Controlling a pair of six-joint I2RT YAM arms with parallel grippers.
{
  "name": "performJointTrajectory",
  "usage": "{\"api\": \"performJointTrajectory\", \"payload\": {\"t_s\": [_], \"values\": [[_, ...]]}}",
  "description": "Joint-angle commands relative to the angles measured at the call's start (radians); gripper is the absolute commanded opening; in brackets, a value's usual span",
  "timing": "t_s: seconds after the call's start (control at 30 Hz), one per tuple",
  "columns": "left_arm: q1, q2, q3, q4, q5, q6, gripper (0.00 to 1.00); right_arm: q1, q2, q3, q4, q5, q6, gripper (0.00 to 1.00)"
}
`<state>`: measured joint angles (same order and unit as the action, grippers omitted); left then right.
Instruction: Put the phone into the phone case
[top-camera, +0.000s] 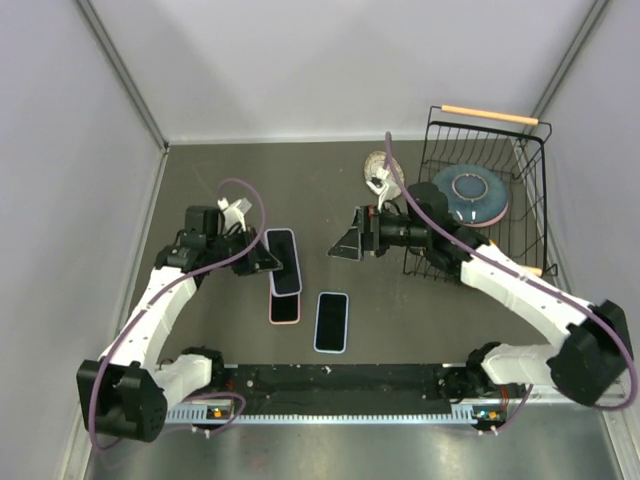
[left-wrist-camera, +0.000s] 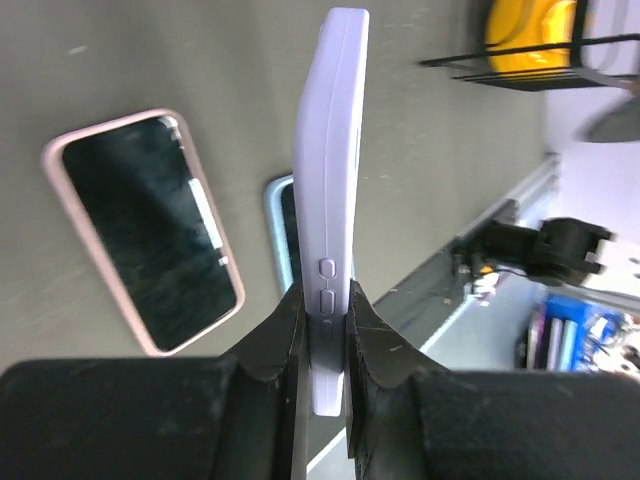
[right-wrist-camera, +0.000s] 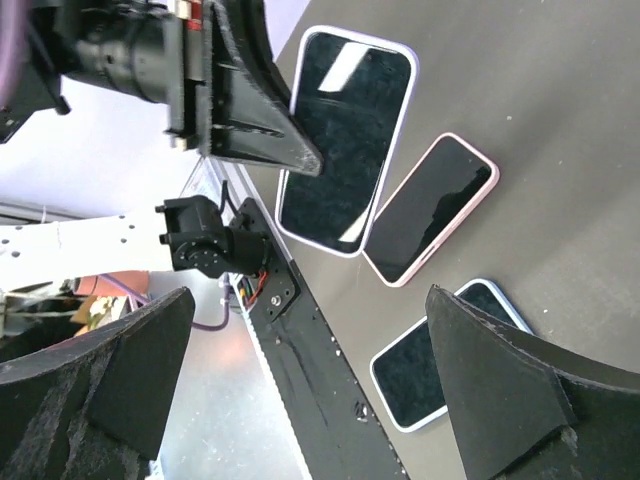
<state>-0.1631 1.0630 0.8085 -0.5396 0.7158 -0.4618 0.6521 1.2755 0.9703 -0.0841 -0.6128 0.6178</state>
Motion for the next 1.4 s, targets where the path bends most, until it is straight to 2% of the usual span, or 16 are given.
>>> {"api": "performJointTrajectory", "payload": {"t_s": [0.0, 0.07, 0.23, 0.4, 0.6, 0.77, 0.8, 0.83, 0.93, 1.23, 1.37], "values": [[0.057, -0.009, 0.055, -0.2, -0.133, 0.188, 0.0, 0.001, -0.111, 0.036, -0.078, 0.082, -0.079, 0.99], [0.091, 0.017, 0.047, -0.259, -0.196, 0.225, 0.0, 0.001, -0.152, 0.027, -0.088, 0.088, -0.087, 0.99], [0.152, 0.08, 0.037, -0.269, -0.272, 0.206, 0.0, 0.003, -0.2, 0.001, -0.101, 0.064, -0.096, 0.99], [0.22, 0.182, 0.052, -0.261, -0.259, 0.213, 0.0, 0.001, -0.241, -0.01, -0.128, 0.056, -0.128, 0.99], [0.231, 0.356, 0.084, -0.275, -0.187, 0.245, 0.0, 0.001, -0.251, 0.022, -0.163, 0.054, -0.15, 0.99], [0.232, 0.458, 0.129, -0.306, -0.269, 0.244, 0.0, 0.001, -0.268, 0.03, -0.174, 0.059, -0.161, 0.99], [0.232, 0.472, 0.135, -0.312, -0.294, 0.241, 0.04, 0.001, -0.269, 0.031, -0.177, 0.058, -0.167, 0.99], [0.231, 0.485, 0.139, -0.318, -0.343, 0.238, 0.12, 0.001, -0.269, 0.036, -0.186, 0.058, -0.171, 0.99], [0.232, 0.525, 0.15, -0.318, -0.39, 0.232, 0.2, 0.001, -0.269, 0.05, -0.206, 0.065, -0.188, 0.99], [0.234, 0.581, 0.162, -0.301, -0.492, 0.213, 0.27, 0.0, -0.265, 0.065, -0.212, 0.073, -0.187, 0.99], [0.232, 0.586, 0.175, -0.303, -0.55, 0.206, 0.38, 0.001, -0.257, 0.074, -0.22, 0.079, -0.185, 0.99]]}}
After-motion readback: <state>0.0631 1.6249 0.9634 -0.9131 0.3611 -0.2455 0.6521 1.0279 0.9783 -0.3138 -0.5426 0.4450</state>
